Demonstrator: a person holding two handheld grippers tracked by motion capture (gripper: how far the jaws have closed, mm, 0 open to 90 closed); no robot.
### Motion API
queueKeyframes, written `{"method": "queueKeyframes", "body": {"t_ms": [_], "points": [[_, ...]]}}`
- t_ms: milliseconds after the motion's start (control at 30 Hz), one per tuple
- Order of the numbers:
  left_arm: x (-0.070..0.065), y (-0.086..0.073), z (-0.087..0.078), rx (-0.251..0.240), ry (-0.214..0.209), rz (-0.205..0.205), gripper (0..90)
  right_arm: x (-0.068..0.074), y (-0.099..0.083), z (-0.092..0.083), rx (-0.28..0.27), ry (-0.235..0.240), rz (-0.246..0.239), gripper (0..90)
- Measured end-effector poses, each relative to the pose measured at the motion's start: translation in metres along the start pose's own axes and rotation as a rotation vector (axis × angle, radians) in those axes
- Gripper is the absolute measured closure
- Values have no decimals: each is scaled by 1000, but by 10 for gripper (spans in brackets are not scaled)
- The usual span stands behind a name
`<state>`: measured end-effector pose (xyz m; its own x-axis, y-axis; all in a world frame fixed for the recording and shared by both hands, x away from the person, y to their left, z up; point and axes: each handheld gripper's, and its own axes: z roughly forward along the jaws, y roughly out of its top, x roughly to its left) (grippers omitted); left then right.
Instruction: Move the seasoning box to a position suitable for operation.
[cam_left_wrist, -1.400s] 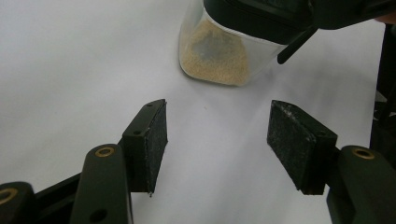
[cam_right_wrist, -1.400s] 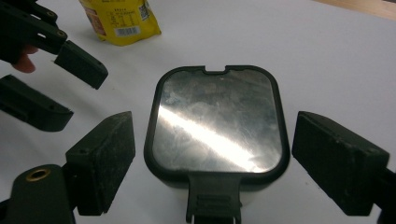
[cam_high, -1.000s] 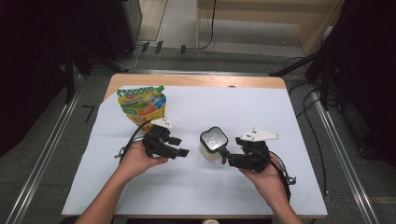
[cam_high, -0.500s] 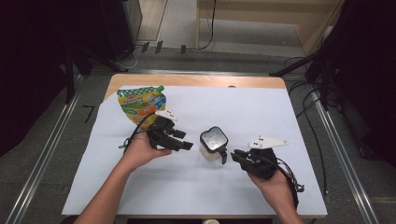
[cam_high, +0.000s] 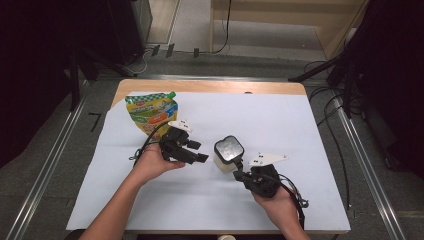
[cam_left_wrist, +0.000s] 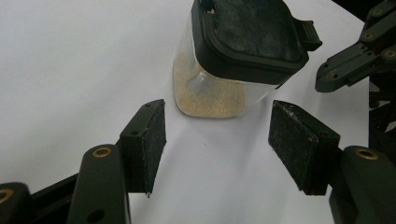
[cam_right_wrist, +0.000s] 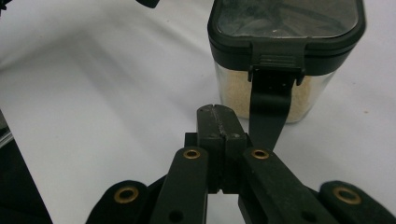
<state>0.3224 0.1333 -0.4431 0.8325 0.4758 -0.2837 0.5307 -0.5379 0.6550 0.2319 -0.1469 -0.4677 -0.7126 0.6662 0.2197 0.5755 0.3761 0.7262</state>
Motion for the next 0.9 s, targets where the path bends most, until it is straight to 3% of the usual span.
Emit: {"method": "queueKeyframes", "body": {"t_ms": [267, 600, 900], "points": [[-4, 0, 2, 4, 0, 17, 367, -10, -2, 5, 15, 14, 25, 900], [-7, 0, 3, -5, 6, 21, 353, -18, -2, 5, 26, 13, 22, 900], [-13, 1, 9, -12, 6, 39, 294, -42, -5, -5, 12, -4, 89, 900]]}}
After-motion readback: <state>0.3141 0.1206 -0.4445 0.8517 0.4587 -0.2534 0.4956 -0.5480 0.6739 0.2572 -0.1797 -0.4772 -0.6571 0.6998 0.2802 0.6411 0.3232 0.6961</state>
